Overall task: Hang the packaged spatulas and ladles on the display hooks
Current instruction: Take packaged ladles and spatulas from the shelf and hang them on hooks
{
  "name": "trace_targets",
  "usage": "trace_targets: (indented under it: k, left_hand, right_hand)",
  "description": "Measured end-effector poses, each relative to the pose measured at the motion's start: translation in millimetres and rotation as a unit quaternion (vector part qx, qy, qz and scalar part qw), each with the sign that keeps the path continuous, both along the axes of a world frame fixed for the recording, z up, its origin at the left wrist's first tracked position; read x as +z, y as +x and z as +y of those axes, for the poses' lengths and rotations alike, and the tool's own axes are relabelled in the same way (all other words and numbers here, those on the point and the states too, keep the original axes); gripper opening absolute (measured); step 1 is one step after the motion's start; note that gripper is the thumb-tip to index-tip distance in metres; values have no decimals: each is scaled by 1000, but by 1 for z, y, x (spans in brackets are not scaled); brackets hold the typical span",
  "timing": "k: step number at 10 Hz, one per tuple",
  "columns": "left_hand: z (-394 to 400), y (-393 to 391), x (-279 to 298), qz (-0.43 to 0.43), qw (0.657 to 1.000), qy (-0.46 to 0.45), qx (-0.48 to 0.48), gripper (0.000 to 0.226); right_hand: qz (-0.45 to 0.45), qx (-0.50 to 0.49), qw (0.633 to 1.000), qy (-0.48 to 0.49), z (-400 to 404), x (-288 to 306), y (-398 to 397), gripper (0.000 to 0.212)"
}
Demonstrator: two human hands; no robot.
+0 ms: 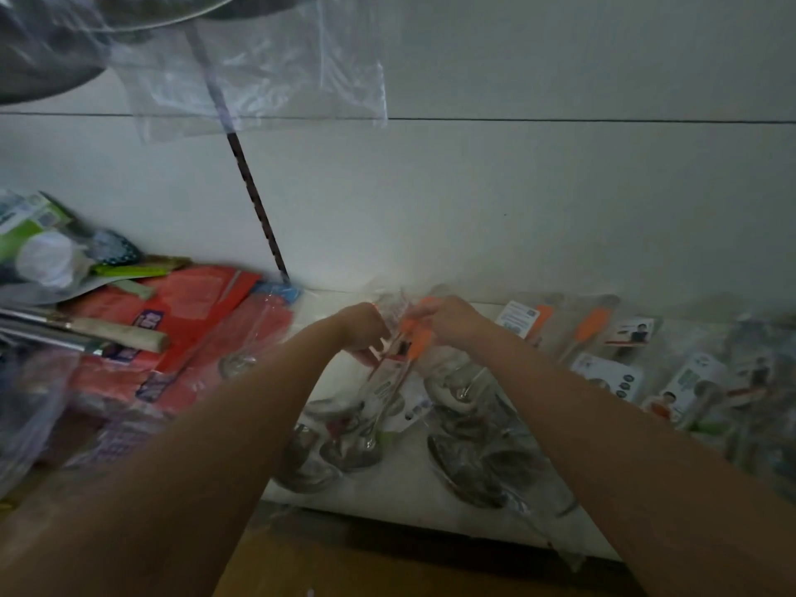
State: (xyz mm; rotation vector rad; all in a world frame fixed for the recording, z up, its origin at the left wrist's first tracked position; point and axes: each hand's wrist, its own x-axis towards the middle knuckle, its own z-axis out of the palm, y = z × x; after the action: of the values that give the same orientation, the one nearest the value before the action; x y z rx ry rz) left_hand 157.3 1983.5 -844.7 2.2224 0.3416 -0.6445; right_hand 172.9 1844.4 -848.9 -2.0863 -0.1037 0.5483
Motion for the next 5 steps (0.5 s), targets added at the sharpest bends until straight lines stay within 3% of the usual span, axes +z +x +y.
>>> trace_targets:
  k: [1,3,5]
  left_hand:
    - [12,5,-6,-56,997,47,36,32]
    - [43,1,-8,-125,983,134,8,31]
    - [78,0,-10,-169,978,100,72,34]
  right_hand:
    - [-33,-44,997,-63,-8,4,0,27]
    - [-1,-67,985,-158,-24,-13,12,36]
    - [-2,-86,991,-102,-21,-13,10,33]
